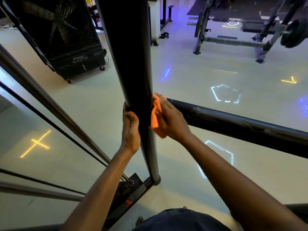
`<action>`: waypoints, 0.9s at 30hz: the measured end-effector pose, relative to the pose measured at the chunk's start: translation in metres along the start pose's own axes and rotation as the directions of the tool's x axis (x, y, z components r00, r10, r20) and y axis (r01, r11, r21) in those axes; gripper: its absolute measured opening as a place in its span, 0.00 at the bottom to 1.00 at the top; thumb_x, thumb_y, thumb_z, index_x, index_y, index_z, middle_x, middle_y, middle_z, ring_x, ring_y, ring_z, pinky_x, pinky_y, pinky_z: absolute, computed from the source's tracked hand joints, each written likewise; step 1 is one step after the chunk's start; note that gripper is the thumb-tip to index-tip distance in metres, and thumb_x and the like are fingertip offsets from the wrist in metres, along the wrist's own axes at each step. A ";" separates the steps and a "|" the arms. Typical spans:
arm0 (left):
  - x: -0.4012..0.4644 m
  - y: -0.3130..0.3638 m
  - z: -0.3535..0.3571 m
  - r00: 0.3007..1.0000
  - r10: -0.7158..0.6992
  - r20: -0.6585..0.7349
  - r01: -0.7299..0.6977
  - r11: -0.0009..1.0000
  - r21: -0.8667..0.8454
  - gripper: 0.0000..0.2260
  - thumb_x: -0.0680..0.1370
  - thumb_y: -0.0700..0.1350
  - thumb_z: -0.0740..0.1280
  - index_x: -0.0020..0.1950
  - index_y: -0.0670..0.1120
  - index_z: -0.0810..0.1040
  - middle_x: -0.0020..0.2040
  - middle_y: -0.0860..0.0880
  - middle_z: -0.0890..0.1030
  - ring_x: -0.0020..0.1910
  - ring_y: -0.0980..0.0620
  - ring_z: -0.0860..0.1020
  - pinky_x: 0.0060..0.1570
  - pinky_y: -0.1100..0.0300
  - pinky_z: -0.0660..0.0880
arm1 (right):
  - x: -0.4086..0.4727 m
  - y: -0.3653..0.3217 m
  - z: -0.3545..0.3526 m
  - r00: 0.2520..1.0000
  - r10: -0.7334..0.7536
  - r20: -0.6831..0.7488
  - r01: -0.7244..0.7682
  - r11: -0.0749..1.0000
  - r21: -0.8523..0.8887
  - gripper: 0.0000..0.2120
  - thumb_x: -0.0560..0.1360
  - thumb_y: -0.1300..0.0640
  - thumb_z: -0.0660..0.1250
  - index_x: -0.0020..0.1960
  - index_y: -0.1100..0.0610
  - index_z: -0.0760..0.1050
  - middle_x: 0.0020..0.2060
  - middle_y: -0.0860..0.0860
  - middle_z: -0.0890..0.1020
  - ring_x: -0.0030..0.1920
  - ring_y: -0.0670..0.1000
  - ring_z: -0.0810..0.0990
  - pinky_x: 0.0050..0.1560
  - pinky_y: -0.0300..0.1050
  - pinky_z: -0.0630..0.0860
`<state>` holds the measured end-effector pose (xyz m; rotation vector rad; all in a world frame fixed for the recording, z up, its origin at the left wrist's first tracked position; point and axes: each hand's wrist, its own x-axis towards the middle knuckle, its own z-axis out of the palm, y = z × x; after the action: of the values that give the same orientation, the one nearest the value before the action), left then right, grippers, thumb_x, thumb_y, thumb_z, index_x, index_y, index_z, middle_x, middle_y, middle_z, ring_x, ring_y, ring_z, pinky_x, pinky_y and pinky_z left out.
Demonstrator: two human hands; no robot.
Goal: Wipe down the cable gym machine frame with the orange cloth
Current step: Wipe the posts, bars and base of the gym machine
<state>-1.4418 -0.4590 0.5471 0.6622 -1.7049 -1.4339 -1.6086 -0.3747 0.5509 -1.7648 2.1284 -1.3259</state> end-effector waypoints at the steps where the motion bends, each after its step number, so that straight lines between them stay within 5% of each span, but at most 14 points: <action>1: 0.000 -0.001 0.001 1.000 0.012 -0.007 -0.011 1.000 0.022 0.24 0.89 0.55 0.53 0.85 0.53 0.57 0.79 0.51 0.70 0.77 0.52 0.72 0.75 0.56 0.72 | 0.000 0.005 -0.009 1.000 -0.009 0.003 0.009 0.999 -0.041 0.29 0.87 0.52 0.63 0.87 0.49 0.61 0.85 0.49 0.64 0.85 0.50 0.60 0.83 0.53 0.66; 5: 0.005 -0.014 0.014 0.989 0.054 -0.139 -0.027 0.982 0.189 0.36 0.84 0.63 0.64 0.86 0.56 0.50 0.82 0.51 0.65 0.78 0.46 0.71 0.73 0.41 0.75 | -0.003 0.013 -0.042 0.996 -0.072 -0.042 0.049 0.913 -0.405 0.39 0.79 0.63 0.68 0.87 0.51 0.61 0.85 0.52 0.63 0.86 0.57 0.60 0.81 0.60 0.67; 9: 0.010 -0.026 0.032 0.964 0.109 -0.244 -0.035 0.956 0.291 0.42 0.82 0.64 0.68 0.86 0.56 0.44 0.86 0.45 0.57 0.83 0.42 0.63 0.78 0.36 0.67 | -0.003 0.026 -0.025 1.000 -0.009 -0.015 -0.003 0.734 -0.679 0.30 0.89 0.42 0.52 0.88 0.53 0.57 0.87 0.57 0.57 0.87 0.64 0.52 0.82 0.74 0.47; 12: 0.010 -0.028 0.034 0.957 0.134 -0.257 -0.052 0.952 0.302 0.42 0.82 0.63 0.69 0.86 0.58 0.45 0.85 0.46 0.60 0.82 0.43 0.66 0.77 0.37 0.69 | -0.008 0.044 -0.007 0.998 -0.020 0.059 0.057 0.694 -0.717 0.31 0.90 0.41 0.48 0.89 0.54 0.52 0.87 0.57 0.55 0.87 0.64 0.49 0.83 0.69 0.51; 17: 0.010 -0.029 0.035 0.952 0.135 -0.273 -0.045 0.949 0.313 0.41 0.82 0.64 0.69 0.86 0.56 0.46 0.83 0.47 0.62 0.80 0.43 0.68 0.75 0.38 0.72 | 0.008 0.047 -0.005 0.999 -0.021 0.042 0.045 0.694 -0.718 0.25 0.85 0.49 0.60 0.80 0.51 0.63 0.83 0.58 0.67 0.80 0.68 0.66 0.75 0.67 0.66; 22: 0.002 -0.029 0.029 0.971 0.124 -0.204 -0.053 0.946 0.321 0.44 0.82 0.61 0.71 0.86 0.54 0.45 0.84 0.49 0.61 0.80 0.45 0.68 0.75 0.40 0.73 | -0.022 0.067 -0.012 0.997 -0.073 -0.039 0.017 0.646 -0.763 0.33 0.81 0.56 0.66 0.85 0.52 0.63 0.86 0.60 0.59 0.84 0.69 0.58 0.81 0.69 0.58; 27: -0.001 -0.040 0.029 0.972 0.143 -0.189 -0.070 0.935 0.347 0.44 0.83 0.59 0.70 0.87 0.52 0.43 0.85 0.46 0.58 0.83 0.44 0.63 0.78 0.38 0.67 | -0.005 0.043 0.025 0.990 0.043 -0.133 -0.131 0.631 -0.765 0.31 0.85 0.46 0.60 0.87 0.46 0.58 0.84 0.59 0.63 0.81 0.71 0.61 0.81 0.70 0.54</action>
<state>-1.4697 -0.4513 0.5070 0.8603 -1.8014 -0.9634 -1.6257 -0.3864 0.5054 -1.7693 3.1006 -0.4470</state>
